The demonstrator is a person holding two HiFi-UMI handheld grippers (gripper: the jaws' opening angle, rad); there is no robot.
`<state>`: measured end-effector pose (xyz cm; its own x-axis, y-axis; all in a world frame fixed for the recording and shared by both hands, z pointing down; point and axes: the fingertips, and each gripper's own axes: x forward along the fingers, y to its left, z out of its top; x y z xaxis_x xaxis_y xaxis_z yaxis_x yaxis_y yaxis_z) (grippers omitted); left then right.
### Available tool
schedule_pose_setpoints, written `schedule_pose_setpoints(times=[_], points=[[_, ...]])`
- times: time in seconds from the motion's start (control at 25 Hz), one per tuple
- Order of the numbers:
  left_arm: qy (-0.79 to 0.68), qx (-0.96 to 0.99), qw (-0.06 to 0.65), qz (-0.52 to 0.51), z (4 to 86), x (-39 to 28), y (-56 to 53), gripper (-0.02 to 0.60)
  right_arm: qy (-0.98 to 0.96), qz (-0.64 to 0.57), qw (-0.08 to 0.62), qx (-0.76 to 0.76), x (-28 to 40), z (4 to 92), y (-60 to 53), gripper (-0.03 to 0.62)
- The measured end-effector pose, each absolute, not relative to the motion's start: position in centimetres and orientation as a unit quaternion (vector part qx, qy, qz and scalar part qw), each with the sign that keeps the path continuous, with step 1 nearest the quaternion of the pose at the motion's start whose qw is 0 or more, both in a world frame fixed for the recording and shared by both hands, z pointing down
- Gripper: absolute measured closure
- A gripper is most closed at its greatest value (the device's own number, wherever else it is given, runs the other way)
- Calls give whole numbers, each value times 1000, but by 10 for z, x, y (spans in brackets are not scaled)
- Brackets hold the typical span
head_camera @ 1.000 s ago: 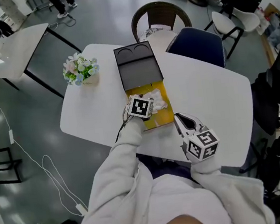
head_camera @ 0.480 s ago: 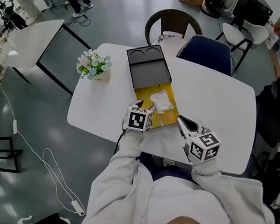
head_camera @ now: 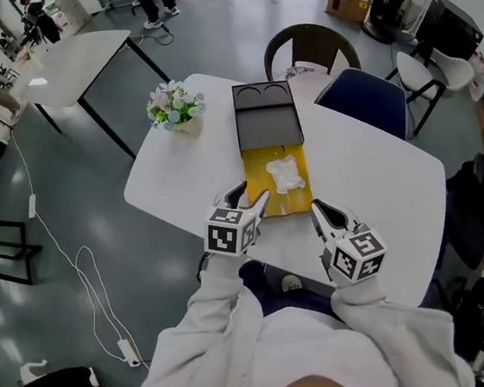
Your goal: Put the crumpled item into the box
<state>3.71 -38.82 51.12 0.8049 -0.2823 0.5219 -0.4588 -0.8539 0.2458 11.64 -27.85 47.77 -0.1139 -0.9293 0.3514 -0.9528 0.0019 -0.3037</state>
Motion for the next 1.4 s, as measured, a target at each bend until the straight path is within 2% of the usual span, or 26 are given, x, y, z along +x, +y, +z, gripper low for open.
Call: schedule_pose_setpoints(times=[0.32,0.6,0.72,0.96,1.4], points=[[-192,951,172,170,468,14,-352,362,-715,216,12,665,115,462,-264,551],[-190,959,195,73,443,-5,-338,458,-719,197,11,666,117,455,-250,551],[-199,962,180,52,439,-12,-334,486,-718,183,-8,671,123,446,-245,551],[-223,963,143,52,444,-19,-325,555,-711,172,-13,682,132,444,-234,551],[-224,963,131,68,451,-18,-319,568,-711,158,-3,685,131,444,-229,554]])
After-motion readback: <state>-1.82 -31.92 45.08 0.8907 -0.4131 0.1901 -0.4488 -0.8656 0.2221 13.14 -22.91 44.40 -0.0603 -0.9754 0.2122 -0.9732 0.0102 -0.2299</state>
